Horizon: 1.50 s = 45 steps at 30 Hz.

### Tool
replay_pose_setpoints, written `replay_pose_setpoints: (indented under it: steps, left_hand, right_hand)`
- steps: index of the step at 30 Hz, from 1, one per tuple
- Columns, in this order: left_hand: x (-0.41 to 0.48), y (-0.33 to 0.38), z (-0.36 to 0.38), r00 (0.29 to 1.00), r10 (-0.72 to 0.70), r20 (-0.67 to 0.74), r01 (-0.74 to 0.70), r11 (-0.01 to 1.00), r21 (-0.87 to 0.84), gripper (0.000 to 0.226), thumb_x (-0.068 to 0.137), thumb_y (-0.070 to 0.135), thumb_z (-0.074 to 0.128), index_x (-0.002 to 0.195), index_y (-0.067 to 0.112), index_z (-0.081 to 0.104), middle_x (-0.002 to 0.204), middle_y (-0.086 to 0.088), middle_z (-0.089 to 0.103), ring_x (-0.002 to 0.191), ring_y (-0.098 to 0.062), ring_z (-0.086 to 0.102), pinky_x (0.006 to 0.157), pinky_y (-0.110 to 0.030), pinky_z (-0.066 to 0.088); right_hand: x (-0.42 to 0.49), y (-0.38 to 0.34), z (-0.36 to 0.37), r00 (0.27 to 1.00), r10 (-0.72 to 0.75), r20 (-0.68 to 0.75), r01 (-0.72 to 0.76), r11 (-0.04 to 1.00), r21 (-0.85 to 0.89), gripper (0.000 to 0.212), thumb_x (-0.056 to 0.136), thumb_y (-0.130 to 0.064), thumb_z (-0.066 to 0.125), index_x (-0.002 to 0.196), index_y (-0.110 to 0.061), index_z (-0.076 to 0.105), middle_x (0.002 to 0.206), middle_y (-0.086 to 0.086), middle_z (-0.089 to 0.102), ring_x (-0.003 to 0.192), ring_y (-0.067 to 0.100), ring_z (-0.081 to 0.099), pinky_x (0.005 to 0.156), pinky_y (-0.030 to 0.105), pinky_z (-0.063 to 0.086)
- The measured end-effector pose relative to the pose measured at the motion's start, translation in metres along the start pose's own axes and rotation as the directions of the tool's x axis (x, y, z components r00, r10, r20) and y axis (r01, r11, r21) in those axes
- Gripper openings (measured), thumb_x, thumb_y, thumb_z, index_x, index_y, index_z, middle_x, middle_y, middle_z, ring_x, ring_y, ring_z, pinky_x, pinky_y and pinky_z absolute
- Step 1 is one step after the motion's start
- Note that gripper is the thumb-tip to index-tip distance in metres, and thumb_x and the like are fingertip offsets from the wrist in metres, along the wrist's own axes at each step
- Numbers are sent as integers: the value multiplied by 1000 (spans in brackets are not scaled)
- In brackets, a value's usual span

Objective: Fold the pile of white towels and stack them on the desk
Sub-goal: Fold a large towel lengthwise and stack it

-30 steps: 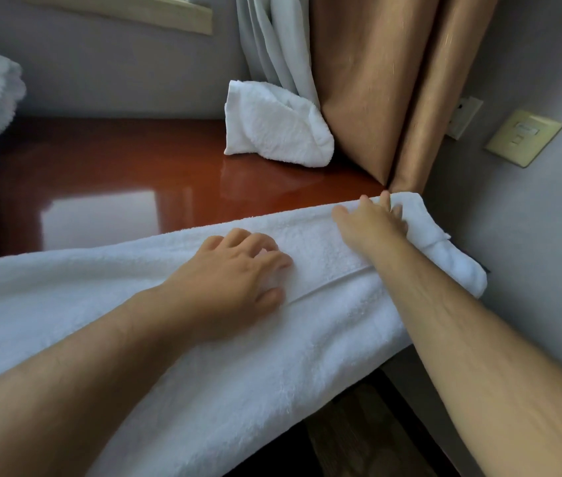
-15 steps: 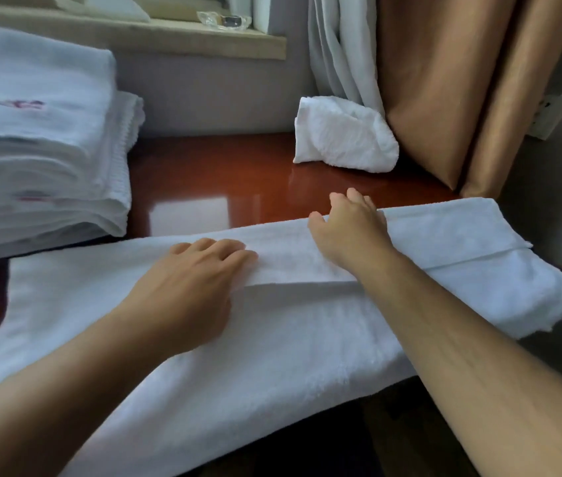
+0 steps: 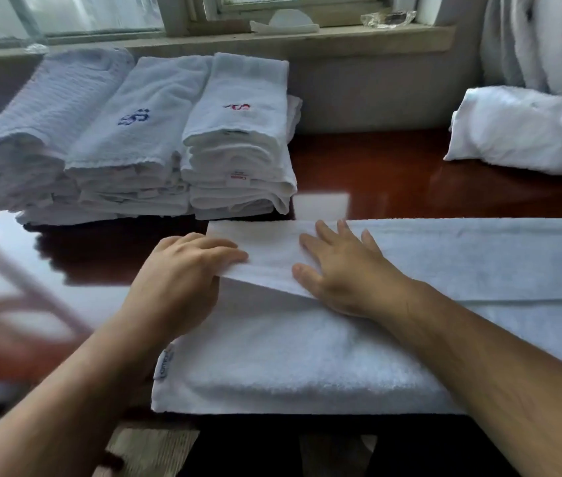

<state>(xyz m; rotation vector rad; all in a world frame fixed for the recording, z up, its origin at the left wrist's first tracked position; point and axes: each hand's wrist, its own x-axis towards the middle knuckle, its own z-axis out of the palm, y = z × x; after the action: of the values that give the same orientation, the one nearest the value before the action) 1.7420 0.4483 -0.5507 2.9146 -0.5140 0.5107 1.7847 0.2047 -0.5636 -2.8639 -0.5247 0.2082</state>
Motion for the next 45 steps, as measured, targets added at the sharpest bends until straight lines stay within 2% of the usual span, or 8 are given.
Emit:
replay_pose_setpoints:
  steps: [6,9,18,22,26,32,39,45]
  left_hand:
    - [-2,-8,-11,965,-106,238,161,961,-224,55,77,48,37,119,38,72,128,22,65,118,-5,56,101,-33,45]
    - [16,-14,-16,966,-235,111,260,863,-433,47,84,44,42,115,32,74,118,14,71,112,-4,60,94,-27,46]
    - [24,-16,34,908,-167,385,229,966,-123,60,102,57,25,159,42,14,168,16,2,153,-4,-6,124,-43,1]
    - [16,-15,33,968,-163,191,197,965,-174,50,103,46,42,152,36,40,163,9,30,152,-16,17,123,-43,17]
    - [-16,-7,20,996,-43,-77,10,924,-382,21,90,29,72,111,32,72,116,16,62,110,-10,52,93,-30,44]
    - [-61,-2,-2,979,197,61,-148,876,-459,27,82,63,69,94,39,68,104,20,59,96,-6,58,82,-21,46]
    - [-89,8,-3,938,312,149,-292,945,-144,56,71,53,67,120,42,45,134,19,42,122,-9,40,103,-34,42]
    - [-90,9,-12,927,335,171,-323,942,-95,55,72,64,63,118,44,43,137,18,44,123,-9,43,101,-30,44]
  right_hand:
    - [-1,8,3,999,-27,21,27,999,-17,69,100,-65,24,160,-33,15,171,1,-1,156,26,-8,124,52,-4]
    - [3,6,-1,998,-13,-56,13,1000,13,65,101,-61,27,158,-30,25,170,2,9,157,27,0,123,52,4]
    - [8,3,8,1000,16,2,-15,999,-45,82,88,-73,8,160,-35,7,171,-1,-5,156,26,-10,124,50,-4]
    - [4,3,10,990,-16,-139,17,1000,9,70,96,-65,27,157,-31,29,168,3,19,155,27,11,124,46,9]
    - [-7,0,7,903,-199,-381,249,965,85,41,93,-40,65,128,-19,64,132,2,60,126,21,47,108,39,39]
    - [-47,-24,9,863,-377,-337,452,873,180,15,89,-37,74,83,-24,69,83,-8,61,73,4,53,67,22,44]
    - [-107,-23,14,862,-503,-62,485,854,-186,65,77,-72,67,126,-32,53,132,-10,47,119,12,43,102,28,39]
    - [-120,-33,20,801,-578,-156,488,781,-389,47,70,-28,80,111,-10,65,120,10,64,104,32,64,83,44,55]
